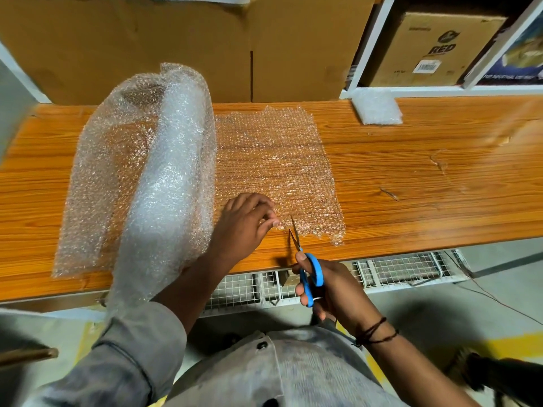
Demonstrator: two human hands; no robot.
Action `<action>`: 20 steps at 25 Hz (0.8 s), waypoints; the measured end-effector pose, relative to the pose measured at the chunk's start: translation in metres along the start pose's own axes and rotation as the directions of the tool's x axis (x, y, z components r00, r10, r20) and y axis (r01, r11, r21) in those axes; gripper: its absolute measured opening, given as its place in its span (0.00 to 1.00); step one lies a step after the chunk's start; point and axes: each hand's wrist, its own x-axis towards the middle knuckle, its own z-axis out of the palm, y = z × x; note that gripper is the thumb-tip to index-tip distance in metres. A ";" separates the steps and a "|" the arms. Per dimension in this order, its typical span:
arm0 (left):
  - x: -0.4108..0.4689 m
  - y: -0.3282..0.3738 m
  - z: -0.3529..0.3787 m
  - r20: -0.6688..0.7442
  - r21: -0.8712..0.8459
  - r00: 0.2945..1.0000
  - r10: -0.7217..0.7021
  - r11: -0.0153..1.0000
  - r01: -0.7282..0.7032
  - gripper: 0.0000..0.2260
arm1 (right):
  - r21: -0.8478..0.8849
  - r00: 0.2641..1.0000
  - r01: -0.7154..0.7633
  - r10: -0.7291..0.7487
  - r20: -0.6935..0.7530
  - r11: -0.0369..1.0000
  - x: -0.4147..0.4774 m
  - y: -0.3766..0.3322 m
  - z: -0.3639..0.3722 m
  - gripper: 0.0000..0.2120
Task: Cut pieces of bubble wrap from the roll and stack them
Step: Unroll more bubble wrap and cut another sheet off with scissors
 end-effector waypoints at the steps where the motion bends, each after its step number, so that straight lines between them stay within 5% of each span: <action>1: 0.000 0.000 -0.001 0.002 -0.009 1.000 -0.002 1.000 0.002 0.08 | -0.009 1.000 0.008 -0.008 -0.005 1.000 0.002 0.001 0.002 0.32; 20: -0.003 0.003 -0.005 -0.050 -0.026 0.998 0.049 0.998 -0.050 0.07 | -0.136 0.990 0.066 -0.082 -0.113 0.988 0.028 -0.009 0.026 0.31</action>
